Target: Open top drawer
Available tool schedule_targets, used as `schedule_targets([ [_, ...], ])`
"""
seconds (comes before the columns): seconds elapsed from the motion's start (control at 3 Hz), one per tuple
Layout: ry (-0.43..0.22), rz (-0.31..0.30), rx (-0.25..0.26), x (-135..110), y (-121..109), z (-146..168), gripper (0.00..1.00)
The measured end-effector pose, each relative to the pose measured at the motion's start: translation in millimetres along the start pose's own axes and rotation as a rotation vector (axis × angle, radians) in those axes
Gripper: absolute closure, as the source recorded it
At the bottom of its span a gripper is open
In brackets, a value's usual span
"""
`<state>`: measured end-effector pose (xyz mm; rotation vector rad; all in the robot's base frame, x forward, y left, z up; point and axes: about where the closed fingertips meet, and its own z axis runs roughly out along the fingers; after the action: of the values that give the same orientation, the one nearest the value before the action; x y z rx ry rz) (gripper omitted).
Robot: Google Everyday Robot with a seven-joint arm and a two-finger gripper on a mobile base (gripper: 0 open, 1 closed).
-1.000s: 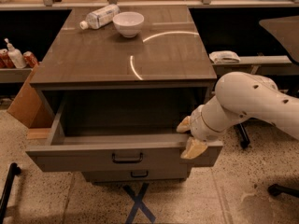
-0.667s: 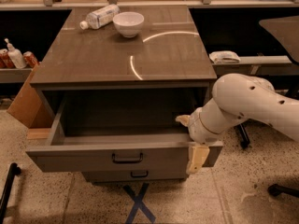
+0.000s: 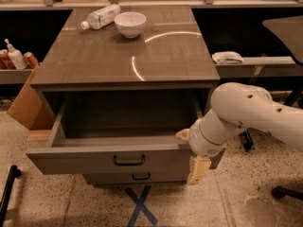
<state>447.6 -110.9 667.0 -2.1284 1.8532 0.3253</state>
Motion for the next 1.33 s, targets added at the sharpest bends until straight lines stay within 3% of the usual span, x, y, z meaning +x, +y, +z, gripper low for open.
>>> schedule_targets([
  [1.0,-0.004,-0.029,0.008,-6.2,15.0,-11.4,0.89],
  [1.33,-0.002,-0.031,0.007,-7.0,15.4,-11.6,0.78],
])
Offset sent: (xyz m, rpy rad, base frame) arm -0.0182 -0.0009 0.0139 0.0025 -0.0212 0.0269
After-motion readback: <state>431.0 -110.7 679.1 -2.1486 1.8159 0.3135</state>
